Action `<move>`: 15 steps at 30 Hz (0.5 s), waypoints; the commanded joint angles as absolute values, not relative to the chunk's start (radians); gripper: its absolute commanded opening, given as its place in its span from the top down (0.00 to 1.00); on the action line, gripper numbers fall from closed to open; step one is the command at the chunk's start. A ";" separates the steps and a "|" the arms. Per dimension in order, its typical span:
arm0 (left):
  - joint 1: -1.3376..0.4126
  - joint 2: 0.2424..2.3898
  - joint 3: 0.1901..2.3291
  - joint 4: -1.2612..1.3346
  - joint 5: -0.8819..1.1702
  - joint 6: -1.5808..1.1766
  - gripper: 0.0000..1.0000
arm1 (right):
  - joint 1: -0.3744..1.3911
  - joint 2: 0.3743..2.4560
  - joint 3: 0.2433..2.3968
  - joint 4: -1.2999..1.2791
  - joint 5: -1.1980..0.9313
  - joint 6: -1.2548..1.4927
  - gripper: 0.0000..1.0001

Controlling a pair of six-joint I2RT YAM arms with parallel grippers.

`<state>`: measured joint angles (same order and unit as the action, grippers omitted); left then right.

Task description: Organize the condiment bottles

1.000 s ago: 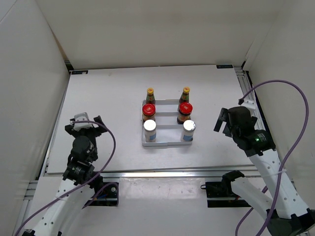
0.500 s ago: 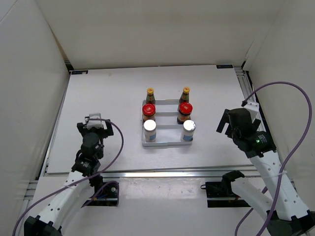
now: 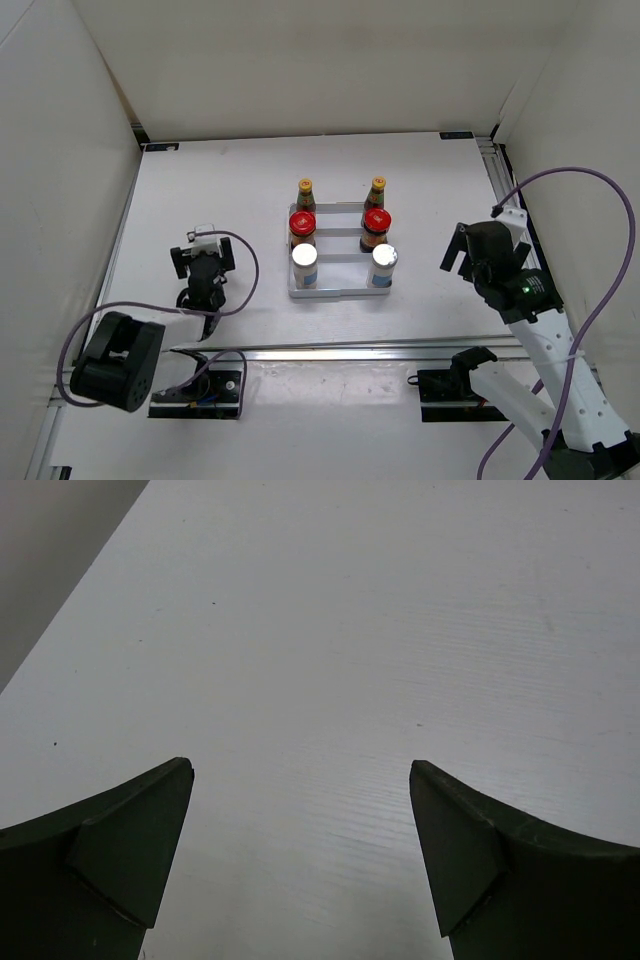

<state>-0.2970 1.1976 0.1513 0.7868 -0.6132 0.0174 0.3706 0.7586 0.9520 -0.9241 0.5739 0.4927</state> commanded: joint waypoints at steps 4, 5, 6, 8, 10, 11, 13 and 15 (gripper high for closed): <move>-0.195 1.376 0.149 1.180 -0.502 -0.021 0.00 | 0.373 0.814 1.011 -0.931 0.592 0.512 0.00; -0.183 1.431 0.140 1.272 -0.455 0.015 0.00 | 0.373 0.815 1.011 -0.931 0.601 0.512 0.00; -0.183 1.422 0.149 1.223 -0.395 0.015 0.00 | 0.373 0.825 1.020 -0.931 0.601 0.521 0.00; -0.169 1.509 0.158 1.199 -0.278 0.049 0.00 | 0.373 0.825 1.020 -0.931 0.614 0.522 0.00; -0.201 1.539 0.190 1.249 -0.375 0.077 0.00 | 0.373 0.825 1.020 -0.931 0.614 0.522 0.00; -0.201 1.469 0.210 1.132 -0.397 0.037 0.00 | 0.373 0.825 1.011 -0.919 0.623 0.522 0.00; -0.164 1.498 0.247 1.128 -0.374 0.009 0.00 | 0.373 0.825 1.011 -0.905 0.623 0.512 0.00; -0.201 1.490 0.226 1.129 -0.408 0.034 0.00 | 0.373 0.825 1.011 -0.905 0.623 0.512 0.00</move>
